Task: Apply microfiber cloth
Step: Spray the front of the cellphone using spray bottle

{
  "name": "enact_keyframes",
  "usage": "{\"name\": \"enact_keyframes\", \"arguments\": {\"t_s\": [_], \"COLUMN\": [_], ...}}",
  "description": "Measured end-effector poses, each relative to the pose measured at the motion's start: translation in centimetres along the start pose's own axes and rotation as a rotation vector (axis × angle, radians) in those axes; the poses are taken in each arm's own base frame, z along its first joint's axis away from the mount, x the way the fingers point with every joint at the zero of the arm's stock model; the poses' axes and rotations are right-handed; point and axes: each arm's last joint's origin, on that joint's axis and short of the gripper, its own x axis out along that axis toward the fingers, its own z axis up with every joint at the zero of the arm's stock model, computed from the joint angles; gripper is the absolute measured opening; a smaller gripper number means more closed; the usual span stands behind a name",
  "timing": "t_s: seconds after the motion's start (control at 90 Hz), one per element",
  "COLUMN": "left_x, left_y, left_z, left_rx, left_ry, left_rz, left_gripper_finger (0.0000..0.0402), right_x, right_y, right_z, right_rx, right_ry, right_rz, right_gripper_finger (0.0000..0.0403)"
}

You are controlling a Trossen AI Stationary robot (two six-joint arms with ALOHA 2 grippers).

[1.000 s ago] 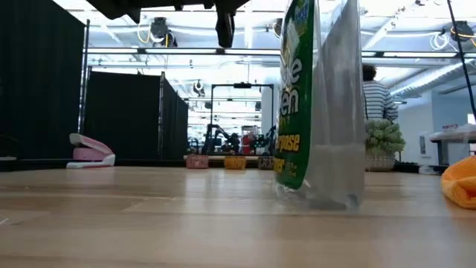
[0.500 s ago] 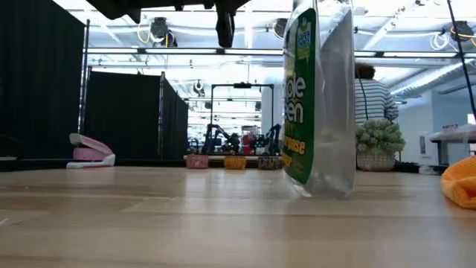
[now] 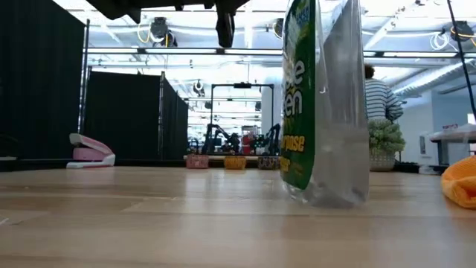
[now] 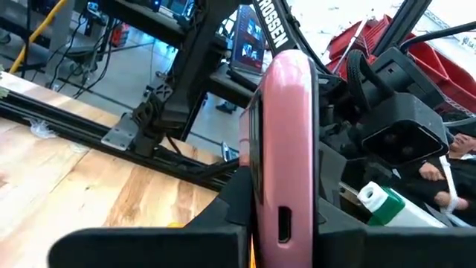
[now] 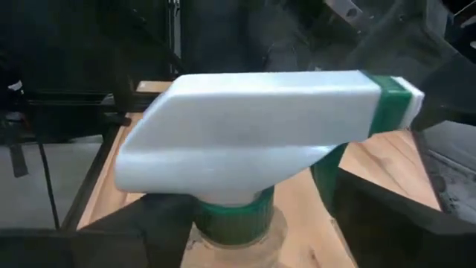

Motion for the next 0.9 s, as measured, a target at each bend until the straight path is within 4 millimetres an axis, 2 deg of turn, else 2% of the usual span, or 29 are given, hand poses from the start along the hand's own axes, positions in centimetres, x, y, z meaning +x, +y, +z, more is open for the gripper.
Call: {"name": "enact_keyframes", "arguments": {"t_s": [0.244, 0.422, 0.789, 0.9], "left_x": [-0.03, -0.03, -0.14, -0.11], "left_y": [0.18, 0.22, 0.14, 0.1], "left_z": [0.18, 0.13, 0.33, 0.38], "left_rx": [-0.007, -0.008, 0.0, 0.021], "left_ry": [-0.004, 0.001, -0.003, -0.004], "left_rz": [-0.003, 0.001, -0.001, -0.003], "left_gripper_finger": [0.0009, 0.0009, 0.0009, 0.0009], "right_x": [0.08, 0.51, 0.64, 0.65], "right_y": [-0.23, -0.58, -0.65, -0.66], "right_z": [0.02, -0.02, 0.03, 0.03], "right_rx": [-0.029, 0.013, 0.02, 0.022], "right_ry": [-0.009, 0.006, 0.007, 0.007], "right_rz": [-0.053, -0.034, -0.02, -0.021], "right_gripper_finger": [0.033, 0.0337, 0.0306, 0.0279]}}
